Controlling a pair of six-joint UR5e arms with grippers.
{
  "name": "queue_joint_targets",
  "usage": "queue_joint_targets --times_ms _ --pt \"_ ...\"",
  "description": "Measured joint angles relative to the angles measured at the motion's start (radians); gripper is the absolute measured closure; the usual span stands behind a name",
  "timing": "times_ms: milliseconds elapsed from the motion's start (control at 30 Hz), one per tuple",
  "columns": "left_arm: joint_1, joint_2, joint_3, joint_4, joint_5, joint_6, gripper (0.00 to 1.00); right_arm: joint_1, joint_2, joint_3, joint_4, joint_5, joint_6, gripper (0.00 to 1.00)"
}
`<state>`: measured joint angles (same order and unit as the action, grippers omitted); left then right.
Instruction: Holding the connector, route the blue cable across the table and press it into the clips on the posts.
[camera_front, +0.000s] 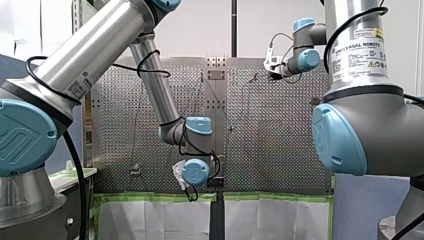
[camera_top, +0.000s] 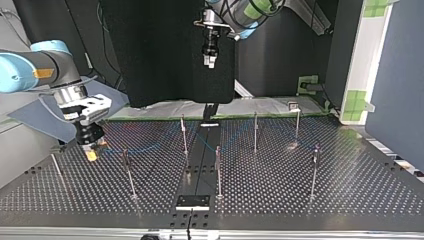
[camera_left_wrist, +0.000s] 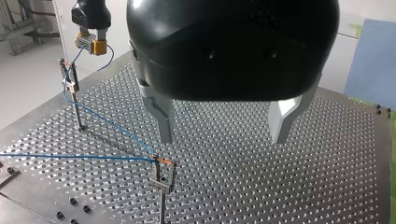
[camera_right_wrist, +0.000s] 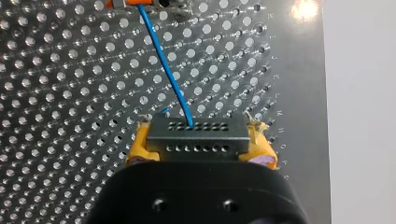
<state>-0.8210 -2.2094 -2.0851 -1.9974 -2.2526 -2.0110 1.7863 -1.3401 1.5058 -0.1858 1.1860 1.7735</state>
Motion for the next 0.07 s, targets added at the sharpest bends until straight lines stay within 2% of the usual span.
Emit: queue_joint_targets --times_ms 67 --pt "0.000 0.000 0.000 0.000 0.000 0.000 0.00 0.000 0.000 0.000 0.000 0.000 0.000 1.00"
